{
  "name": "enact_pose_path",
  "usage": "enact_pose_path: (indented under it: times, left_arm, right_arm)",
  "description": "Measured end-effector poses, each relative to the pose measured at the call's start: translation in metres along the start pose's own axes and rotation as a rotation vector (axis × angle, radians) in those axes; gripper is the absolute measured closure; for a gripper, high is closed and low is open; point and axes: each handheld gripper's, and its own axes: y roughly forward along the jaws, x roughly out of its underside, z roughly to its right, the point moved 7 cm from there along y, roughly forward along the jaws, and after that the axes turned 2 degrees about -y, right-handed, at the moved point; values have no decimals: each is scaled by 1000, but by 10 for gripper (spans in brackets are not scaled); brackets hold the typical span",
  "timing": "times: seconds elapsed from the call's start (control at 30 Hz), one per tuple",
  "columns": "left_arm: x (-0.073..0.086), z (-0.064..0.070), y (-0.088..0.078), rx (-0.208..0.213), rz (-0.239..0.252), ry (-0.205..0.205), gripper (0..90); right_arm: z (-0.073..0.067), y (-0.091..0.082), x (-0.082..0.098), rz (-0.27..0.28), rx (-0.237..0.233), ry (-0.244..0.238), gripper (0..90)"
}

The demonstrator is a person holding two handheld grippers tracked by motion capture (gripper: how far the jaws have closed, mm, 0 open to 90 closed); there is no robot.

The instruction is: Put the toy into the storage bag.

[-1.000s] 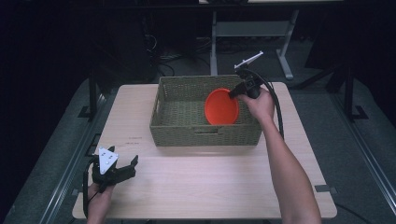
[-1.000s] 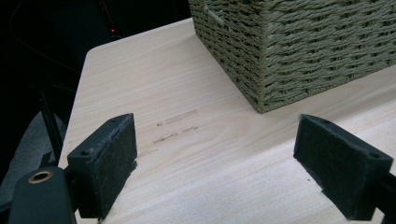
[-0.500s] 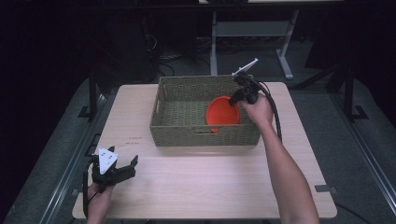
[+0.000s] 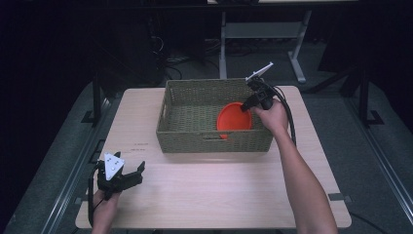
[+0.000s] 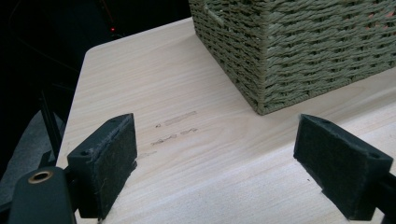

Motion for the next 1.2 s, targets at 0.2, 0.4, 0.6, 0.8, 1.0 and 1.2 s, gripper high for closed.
enact_pose_path:
  times: [0.2,0.4,0.6,0.8,1.0,1.2]
  left_arm:
    - [0,-1,-1,-3,2,-1,128]
    - [-1,1,1,0,2,-2,128]
    - [-1,0,0,2,7,-2,128]
    - [0,0,-1,1,-2,1,128]
    - [-1,1,0,1,5,-2,128]
    - [0,-1,-1,-2,-1,0,128]
  right_arm:
    - [0,-2,1,2,-8,0,638]
    - [-3,-5,1,15,-17,-1,610]
    - [-3,-10,3,15,1,-8,610]
    - [-5,-18,1,49,-46,19,560]
    - [-6,-16,6,42,-65,4,522]
    - [-5,-22,10,80,-119,32,476]
